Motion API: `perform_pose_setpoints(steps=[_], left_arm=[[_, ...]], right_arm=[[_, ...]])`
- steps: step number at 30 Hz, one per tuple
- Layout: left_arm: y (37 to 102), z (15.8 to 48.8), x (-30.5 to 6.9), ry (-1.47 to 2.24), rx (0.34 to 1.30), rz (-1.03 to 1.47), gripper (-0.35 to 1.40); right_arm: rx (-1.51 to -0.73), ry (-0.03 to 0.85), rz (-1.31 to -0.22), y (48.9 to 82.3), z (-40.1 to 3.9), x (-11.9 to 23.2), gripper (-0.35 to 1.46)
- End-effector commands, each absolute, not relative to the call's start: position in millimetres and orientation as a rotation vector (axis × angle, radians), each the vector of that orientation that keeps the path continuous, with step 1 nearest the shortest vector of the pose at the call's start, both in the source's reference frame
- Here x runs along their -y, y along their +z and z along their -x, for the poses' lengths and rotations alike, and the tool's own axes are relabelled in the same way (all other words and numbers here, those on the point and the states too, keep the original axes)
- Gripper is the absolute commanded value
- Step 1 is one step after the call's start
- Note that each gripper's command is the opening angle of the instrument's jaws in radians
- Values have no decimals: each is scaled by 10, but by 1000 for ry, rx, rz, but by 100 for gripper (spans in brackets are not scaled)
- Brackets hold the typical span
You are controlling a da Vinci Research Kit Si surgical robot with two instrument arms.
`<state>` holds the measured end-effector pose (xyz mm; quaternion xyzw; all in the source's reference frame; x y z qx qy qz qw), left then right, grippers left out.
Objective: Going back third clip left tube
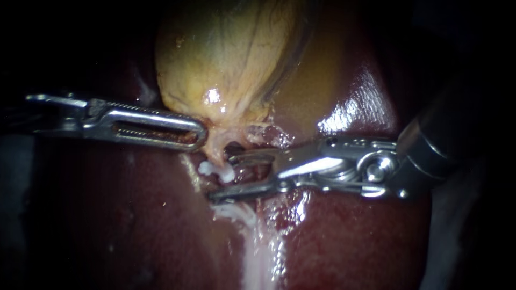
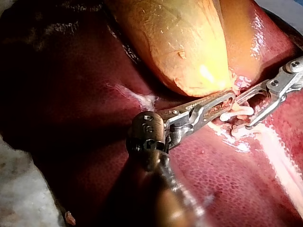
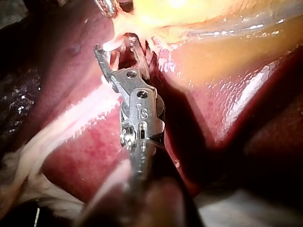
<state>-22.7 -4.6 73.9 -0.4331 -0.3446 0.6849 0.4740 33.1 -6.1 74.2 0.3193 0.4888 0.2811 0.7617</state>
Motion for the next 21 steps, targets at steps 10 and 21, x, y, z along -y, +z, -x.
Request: perform_pose_setpoints(steps=[10, 21], left_arm=[[741, 227, 45, 1676, 843, 1060, -35], [742, 227, 44, 1676, 843, 1060, -35]], right_arm=[[-1091, 521, -673, 707, -281, 48, 50], [-1131, 388, -617, 682, -227, 31, 50]])
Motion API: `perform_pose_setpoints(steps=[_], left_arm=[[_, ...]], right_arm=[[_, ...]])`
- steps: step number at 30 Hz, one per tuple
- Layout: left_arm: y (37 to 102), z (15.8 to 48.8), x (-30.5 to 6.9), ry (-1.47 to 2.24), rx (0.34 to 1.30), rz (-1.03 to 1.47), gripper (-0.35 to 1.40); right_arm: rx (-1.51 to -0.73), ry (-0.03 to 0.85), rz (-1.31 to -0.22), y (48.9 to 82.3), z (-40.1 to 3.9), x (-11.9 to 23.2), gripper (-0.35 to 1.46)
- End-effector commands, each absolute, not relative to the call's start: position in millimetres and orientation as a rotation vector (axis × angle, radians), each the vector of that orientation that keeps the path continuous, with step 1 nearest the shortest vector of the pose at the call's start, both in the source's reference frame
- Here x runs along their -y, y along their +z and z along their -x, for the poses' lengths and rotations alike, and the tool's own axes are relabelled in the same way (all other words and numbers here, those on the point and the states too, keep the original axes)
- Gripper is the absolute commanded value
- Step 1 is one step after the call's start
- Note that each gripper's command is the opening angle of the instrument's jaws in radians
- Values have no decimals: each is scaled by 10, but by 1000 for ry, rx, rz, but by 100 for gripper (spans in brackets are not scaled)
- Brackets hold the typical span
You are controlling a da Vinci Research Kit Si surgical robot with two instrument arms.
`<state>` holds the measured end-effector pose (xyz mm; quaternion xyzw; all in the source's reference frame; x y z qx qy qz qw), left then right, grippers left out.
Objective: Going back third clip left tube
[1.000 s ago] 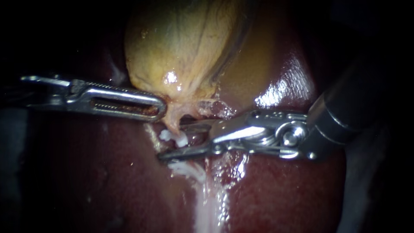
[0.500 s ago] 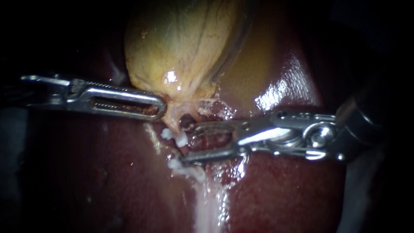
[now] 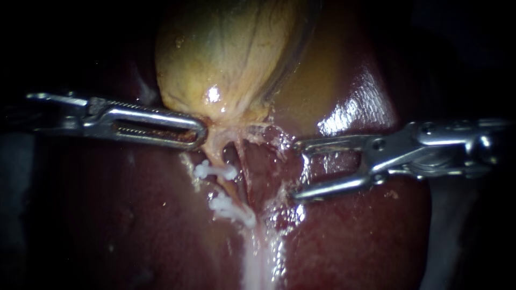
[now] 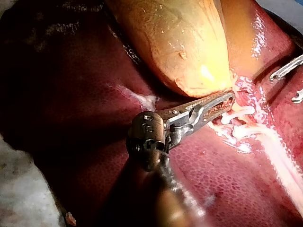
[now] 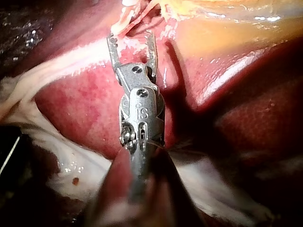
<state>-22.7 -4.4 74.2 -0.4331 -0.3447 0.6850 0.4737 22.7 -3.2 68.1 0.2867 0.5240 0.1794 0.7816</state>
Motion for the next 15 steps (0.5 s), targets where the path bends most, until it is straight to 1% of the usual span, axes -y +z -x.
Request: perform_pose_setpoints(steps=[1, 9, 15], left_arm=[[742, 227, 44, 1676, 843, 1060, -35], [758, 233, 44, 1679, 836, 1062, -35], [778, 253, 44, 1678, 819, 1066, -35]], right_arm=[[-1132, 384, -612, 681, -224, 31, 50], [-1138, 366, -605, 679, -218, 31, 50], [-1138, 365, -605, 678, -217, 32, 50]])
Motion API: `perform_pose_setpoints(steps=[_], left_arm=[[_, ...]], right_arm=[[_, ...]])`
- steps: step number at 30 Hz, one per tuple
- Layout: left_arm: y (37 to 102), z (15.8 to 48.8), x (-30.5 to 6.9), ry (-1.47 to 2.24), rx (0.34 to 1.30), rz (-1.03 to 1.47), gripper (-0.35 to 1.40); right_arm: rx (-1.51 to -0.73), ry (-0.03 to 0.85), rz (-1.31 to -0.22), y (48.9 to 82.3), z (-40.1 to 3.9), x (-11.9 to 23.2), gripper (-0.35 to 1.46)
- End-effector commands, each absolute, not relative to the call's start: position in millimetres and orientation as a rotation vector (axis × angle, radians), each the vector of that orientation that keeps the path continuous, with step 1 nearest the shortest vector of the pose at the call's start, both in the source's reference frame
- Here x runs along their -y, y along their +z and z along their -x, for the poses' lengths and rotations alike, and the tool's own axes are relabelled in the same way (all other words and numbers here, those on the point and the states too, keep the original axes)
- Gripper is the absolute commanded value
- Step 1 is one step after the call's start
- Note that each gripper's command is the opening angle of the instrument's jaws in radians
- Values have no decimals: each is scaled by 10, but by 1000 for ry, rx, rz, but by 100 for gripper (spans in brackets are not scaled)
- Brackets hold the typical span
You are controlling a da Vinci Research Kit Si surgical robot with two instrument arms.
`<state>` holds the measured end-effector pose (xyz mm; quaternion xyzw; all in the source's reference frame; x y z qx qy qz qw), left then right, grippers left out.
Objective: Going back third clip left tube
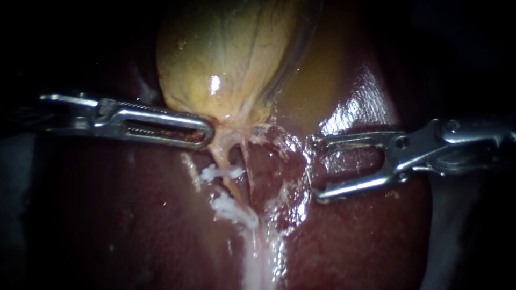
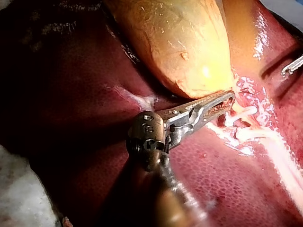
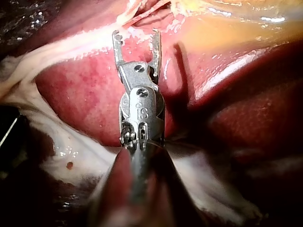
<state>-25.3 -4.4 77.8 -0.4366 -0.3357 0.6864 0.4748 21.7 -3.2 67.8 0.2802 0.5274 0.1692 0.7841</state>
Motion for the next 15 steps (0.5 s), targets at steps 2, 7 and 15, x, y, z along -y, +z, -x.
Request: perform_pose_setpoints(steps=[2, 7, 15], left_arm=[[784, 259, 44, 1681, 820, 1063, -35], [794, 275, 46, 1687, 828, 1061, -35], [802, 285, 45, 1694, 832, 1056, -35]], right_arm=[[-1138, 365, -605, 678, -217, 32, 50], [-1138, 365, -605, 677, -217, 32, 50], [-1138, 365, -606, 676, -218, 32, 49]])
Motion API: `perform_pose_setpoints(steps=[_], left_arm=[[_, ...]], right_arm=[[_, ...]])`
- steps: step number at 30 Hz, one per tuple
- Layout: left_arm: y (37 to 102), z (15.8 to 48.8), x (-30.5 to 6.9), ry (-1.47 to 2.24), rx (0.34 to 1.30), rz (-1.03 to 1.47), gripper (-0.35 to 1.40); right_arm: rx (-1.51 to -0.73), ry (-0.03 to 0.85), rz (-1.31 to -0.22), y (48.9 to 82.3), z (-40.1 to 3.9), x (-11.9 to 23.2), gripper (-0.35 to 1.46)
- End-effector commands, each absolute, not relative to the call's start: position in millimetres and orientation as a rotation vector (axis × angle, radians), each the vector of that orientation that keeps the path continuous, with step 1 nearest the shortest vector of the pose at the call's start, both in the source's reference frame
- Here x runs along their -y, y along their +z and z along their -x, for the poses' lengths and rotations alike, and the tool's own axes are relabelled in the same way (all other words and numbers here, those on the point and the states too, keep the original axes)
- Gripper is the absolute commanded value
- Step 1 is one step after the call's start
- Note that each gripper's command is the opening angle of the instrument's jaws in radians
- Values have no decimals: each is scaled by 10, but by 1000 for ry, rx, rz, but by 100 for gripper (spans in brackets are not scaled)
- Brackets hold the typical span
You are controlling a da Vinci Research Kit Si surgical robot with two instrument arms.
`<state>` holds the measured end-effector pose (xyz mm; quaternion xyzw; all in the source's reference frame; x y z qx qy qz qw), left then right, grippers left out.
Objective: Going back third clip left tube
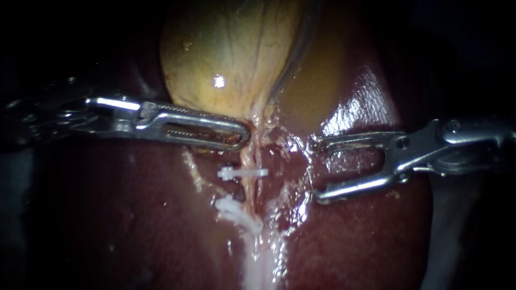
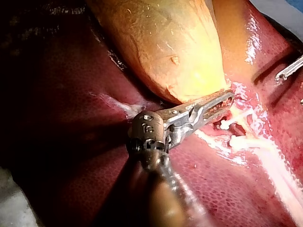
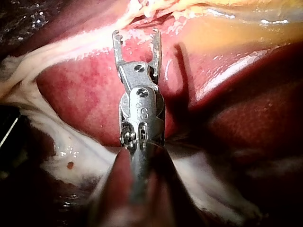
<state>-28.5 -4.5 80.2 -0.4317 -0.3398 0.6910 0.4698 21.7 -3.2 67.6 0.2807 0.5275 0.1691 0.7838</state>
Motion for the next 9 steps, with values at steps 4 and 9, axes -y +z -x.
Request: perform_pose_setpoints(steps=[4, 9], left_arm=[[801, 284, 45, 1695, 833, 1056, -35], [801, 283, 46, 1695, 833, 1056, -35]], right_arm=[[-1139, 360, -602, 676, -218, 32, 49], [-1139, 361, -603, 674, -219, 32, 49]])
